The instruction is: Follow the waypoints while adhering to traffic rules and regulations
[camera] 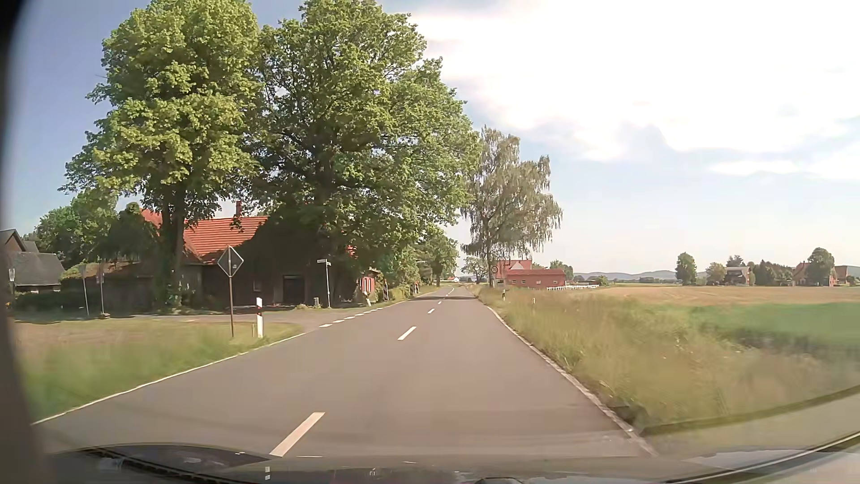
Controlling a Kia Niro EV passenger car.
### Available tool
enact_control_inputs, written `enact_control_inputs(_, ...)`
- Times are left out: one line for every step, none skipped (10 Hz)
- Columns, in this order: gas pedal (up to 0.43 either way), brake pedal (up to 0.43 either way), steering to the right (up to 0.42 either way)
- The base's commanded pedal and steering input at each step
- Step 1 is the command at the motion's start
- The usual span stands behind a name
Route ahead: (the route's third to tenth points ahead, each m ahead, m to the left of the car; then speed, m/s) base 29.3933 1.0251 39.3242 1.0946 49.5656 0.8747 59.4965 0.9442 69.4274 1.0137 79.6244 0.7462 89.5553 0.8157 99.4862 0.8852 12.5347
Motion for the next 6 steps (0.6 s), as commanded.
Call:
enact_control_inputs(0.26, 0.0, 0.0)
enact_control_inputs(0.28, 0.0, 0.0)
enact_control_inputs(0.287, 0.0, 0.0)
enact_control_inputs(0.287, 0.0, 0.0)
enact_control_inputs(0.299, 0.0, 0.0)
enact_control_inputs(0.299, 0.0, 0.0)
